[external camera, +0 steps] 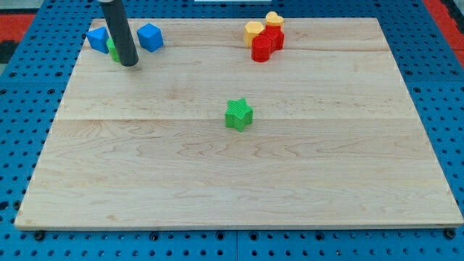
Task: Place the green circle in between blue blocks
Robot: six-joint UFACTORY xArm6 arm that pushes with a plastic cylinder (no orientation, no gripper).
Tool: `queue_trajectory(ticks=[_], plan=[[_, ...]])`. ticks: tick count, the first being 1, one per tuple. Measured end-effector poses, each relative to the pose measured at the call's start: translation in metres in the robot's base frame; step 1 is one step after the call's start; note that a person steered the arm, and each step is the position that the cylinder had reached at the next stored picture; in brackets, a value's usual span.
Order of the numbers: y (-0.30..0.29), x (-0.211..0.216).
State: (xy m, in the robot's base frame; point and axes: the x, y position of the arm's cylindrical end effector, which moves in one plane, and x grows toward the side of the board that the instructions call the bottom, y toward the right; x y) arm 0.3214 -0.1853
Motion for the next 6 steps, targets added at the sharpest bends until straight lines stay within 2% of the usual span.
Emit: queue_trajectory(ticks=[1, 3, 4, 5, 6], plan=[[-0.007, 0.001], [-0.007, -0.037], [-0.023, -0.01], [-0.081, -0.017], [-0.119, -0.046]])
